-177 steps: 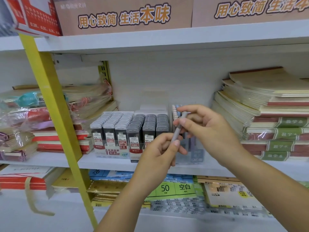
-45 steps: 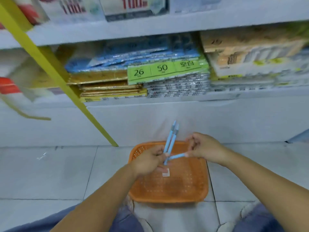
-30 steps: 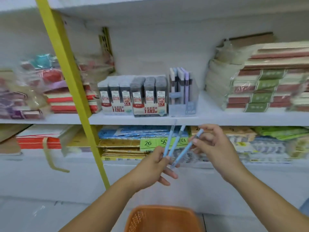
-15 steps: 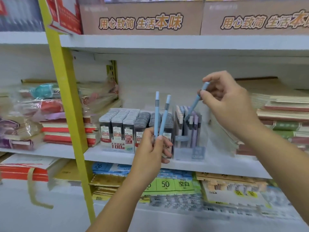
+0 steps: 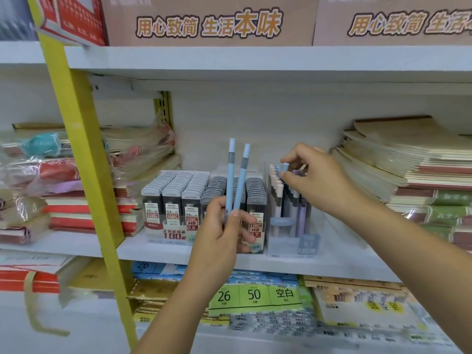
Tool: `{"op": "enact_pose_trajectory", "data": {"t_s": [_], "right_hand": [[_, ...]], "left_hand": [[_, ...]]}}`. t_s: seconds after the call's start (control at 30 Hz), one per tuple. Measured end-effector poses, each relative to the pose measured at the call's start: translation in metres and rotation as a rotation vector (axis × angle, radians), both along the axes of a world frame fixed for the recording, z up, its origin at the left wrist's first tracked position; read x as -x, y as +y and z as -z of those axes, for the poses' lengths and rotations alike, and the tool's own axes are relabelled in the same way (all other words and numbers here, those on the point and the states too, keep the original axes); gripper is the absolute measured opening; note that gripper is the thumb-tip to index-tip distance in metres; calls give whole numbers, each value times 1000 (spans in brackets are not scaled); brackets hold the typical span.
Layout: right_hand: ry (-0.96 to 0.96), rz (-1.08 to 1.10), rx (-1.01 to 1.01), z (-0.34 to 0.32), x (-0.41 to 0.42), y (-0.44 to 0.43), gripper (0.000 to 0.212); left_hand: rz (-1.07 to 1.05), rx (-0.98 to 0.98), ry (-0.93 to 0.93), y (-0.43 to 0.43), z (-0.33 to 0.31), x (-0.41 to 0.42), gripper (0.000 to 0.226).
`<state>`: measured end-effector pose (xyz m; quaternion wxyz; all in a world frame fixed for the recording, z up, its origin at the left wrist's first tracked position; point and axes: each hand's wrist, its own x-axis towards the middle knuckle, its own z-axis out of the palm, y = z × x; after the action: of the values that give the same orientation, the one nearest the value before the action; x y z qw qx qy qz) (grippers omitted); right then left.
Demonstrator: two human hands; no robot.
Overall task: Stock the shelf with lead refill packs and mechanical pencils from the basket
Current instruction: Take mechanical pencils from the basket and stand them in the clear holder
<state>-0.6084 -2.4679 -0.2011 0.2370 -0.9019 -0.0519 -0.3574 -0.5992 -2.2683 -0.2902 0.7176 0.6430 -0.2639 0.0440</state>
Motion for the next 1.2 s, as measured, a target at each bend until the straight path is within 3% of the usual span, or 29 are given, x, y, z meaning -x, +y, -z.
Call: {"op": "enact_pose_trajectory", "data": {"t_s": [0.7,0.9,1.2], "right_hand": [[26,-1,73,-10,14,2,29],[75,37,79,-13,7,-2,16],[37,23,87,-14,5,-2,14]], "left_hand": [[30,-5,49,3,-2,11,12],[27,-15,54,4,-1,11,12],[25,-21,61,3,-2,9,12]]}}
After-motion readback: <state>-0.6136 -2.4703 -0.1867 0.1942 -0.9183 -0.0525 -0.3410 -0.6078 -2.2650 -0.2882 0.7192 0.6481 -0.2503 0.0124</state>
